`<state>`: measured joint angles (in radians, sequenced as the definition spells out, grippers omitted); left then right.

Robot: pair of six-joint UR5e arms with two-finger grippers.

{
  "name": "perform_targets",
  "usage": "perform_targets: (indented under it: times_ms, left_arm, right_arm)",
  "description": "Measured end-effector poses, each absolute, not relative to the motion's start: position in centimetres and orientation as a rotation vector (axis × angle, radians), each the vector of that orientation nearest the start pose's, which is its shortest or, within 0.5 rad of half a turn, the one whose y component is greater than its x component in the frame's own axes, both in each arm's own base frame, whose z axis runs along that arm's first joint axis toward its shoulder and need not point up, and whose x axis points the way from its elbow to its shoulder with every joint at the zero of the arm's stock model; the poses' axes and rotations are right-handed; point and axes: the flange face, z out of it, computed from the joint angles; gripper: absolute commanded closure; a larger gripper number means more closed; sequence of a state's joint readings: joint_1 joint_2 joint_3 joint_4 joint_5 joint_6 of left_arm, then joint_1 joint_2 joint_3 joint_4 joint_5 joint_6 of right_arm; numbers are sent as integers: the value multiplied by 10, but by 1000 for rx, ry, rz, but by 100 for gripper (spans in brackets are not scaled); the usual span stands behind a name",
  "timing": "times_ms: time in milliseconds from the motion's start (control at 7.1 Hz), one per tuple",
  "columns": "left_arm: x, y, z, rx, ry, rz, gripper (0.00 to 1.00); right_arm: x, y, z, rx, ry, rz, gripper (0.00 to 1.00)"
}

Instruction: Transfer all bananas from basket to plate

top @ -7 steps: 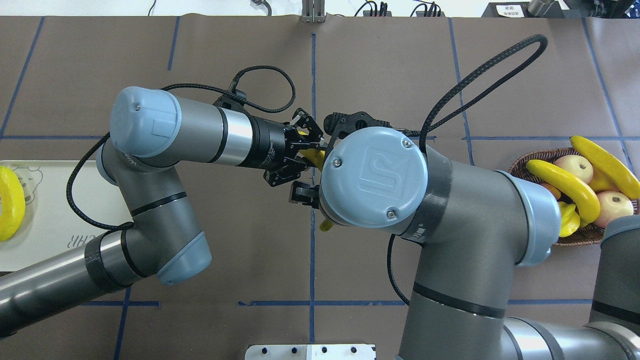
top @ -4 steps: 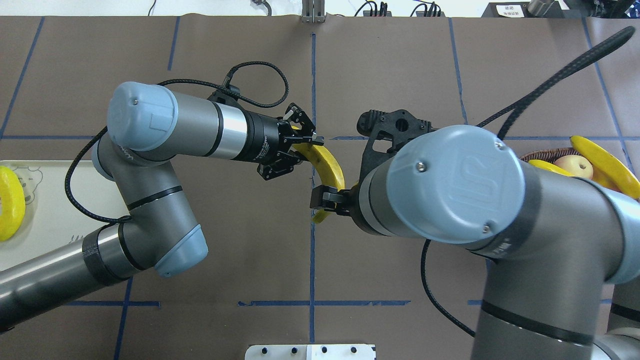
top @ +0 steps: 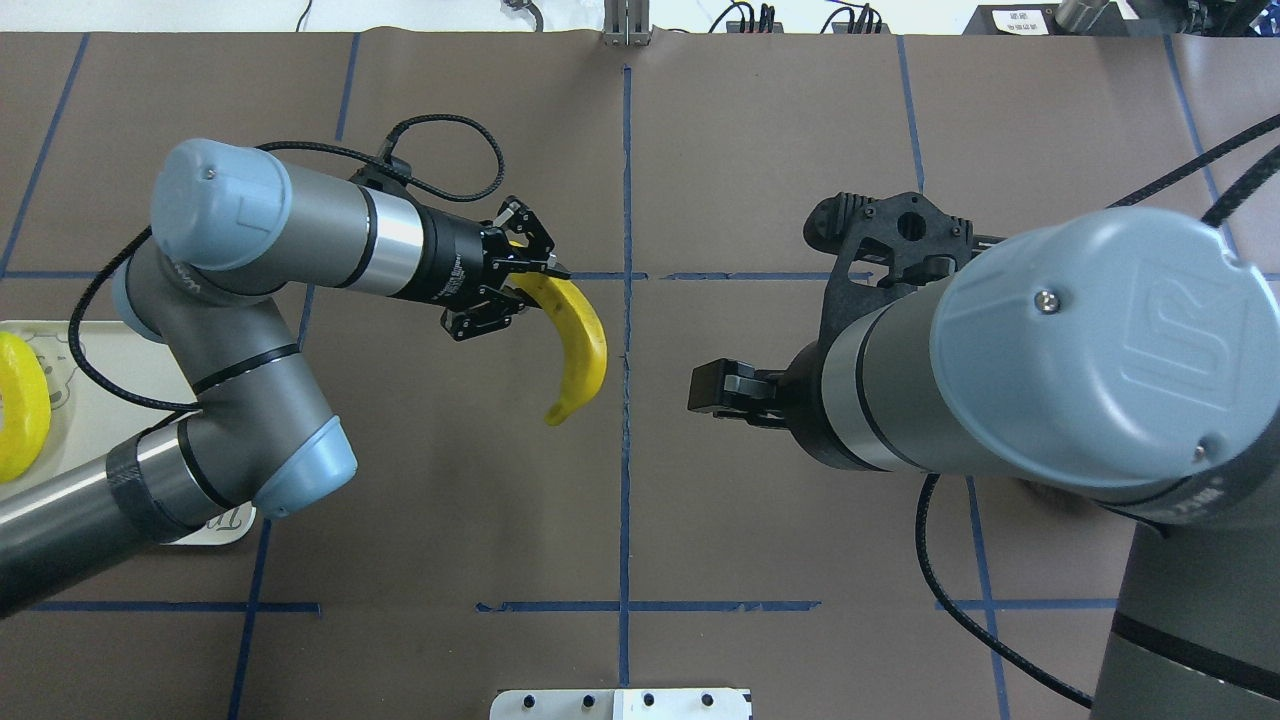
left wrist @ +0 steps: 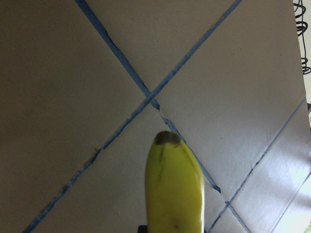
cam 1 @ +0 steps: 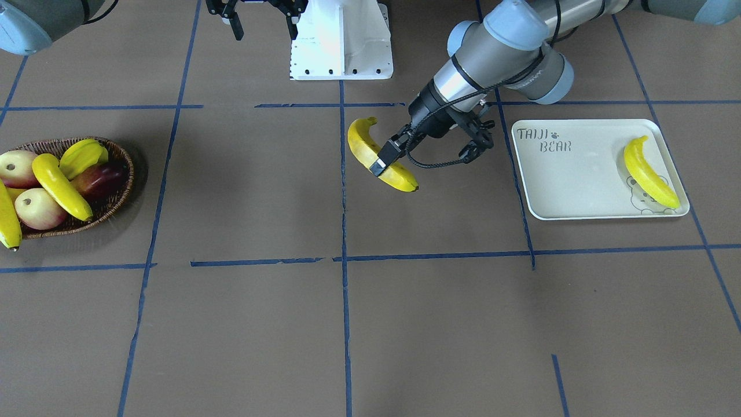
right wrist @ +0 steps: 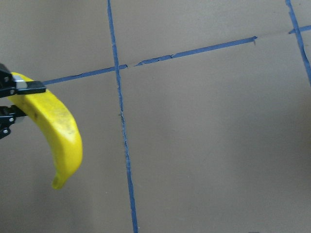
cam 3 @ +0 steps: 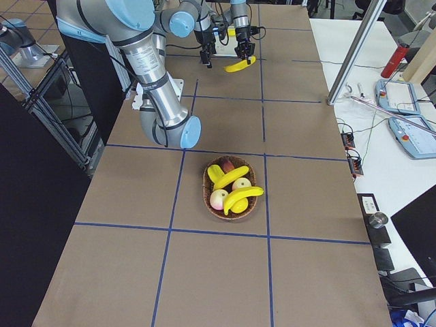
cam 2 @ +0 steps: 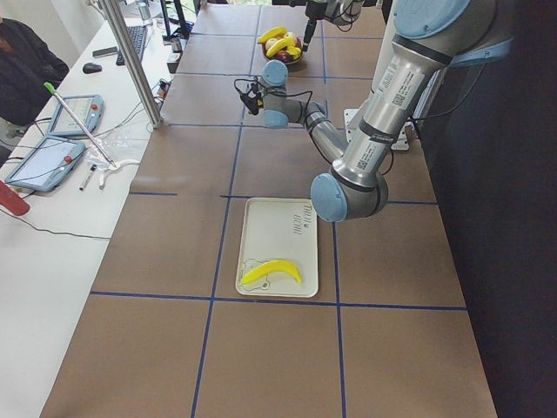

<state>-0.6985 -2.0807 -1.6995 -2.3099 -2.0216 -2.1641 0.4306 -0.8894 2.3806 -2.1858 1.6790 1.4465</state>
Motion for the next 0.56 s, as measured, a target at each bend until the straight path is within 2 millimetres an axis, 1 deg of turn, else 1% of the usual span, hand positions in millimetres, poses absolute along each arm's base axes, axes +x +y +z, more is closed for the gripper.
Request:
perform_targets:
  times_ms: [141, 282, 423, 564]
  left_arm:
    - [388, -484, 253, -289, 1357, -743, 100]
    - [352, -483, 296, -254, 1304, -713, 100]
    - [319, -473, 347, -217, 1240, -683, 100]
    - [292, -459, 397, -191, 1169, -660, 100]
  right_arm:
    - [-345, -298, 98, 150, -849, 230, 0]
    - [-343, -301, 106, 155, -830, 222, 0]
    - [-343, -302, 112, 156, -815, 218, 0]
    - [-345, -303, 118, 154, -800, 217, 0]
